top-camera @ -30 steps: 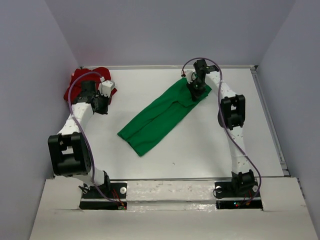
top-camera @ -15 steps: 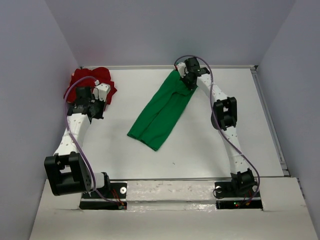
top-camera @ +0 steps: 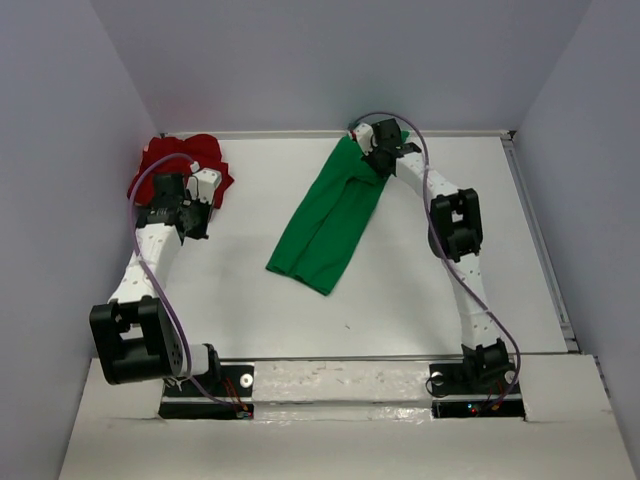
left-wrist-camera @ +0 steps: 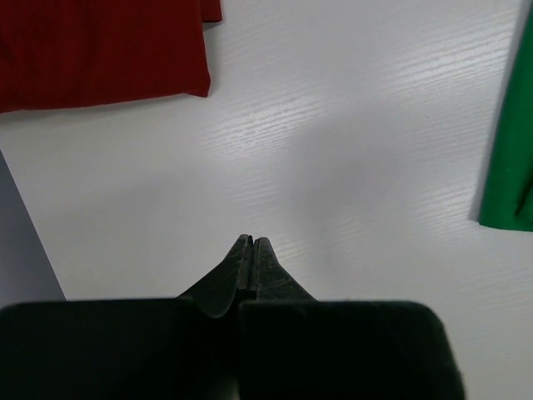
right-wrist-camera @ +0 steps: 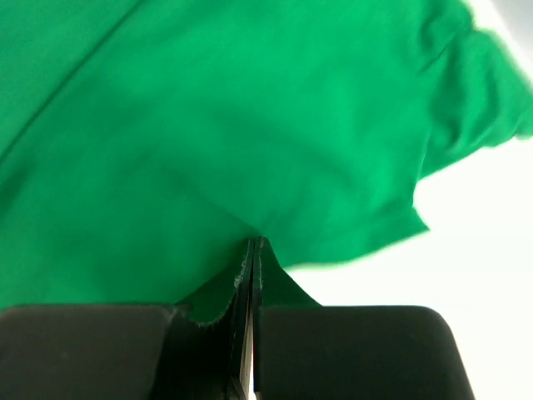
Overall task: Fold and stack the t-shirts
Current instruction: Rotate the tshirt 90 degrees
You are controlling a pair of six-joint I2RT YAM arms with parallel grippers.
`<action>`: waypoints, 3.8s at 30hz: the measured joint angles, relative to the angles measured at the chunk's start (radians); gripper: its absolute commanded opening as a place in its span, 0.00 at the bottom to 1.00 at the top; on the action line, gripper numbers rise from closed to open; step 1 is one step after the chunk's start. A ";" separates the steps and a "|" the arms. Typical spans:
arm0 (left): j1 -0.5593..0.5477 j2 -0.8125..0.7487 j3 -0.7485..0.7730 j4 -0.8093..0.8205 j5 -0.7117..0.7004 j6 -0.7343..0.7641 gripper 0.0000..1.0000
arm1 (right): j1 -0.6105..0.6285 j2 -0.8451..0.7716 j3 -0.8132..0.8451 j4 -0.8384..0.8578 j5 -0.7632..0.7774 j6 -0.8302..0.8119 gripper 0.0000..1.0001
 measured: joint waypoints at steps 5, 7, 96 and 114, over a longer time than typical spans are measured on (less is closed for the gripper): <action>0.001 -0.019 0.000 -0.004 0.020 0.000 0.00 | 0.000 -0.294 -0.303 -0.027 -0.083 0.042 0.00; 0.001 -0.042 0.000 -0.005 0.030 0.000 0.00 | 0.000 -0.435 -0.375 -0.029 -0.121 0.057 0.00; 0.157 -0.459 -0.233 0.107 0.189 -0.034 0.00 | 0.387 -0.723 -1.106 -0.072 -0.394 0.103 0.00; 0.157 -0.396 -0.233 0.107 0.249 -0.034 0.00 | 0.363 -0.814 -1.209 -0.146 -0.153 0.115 0.00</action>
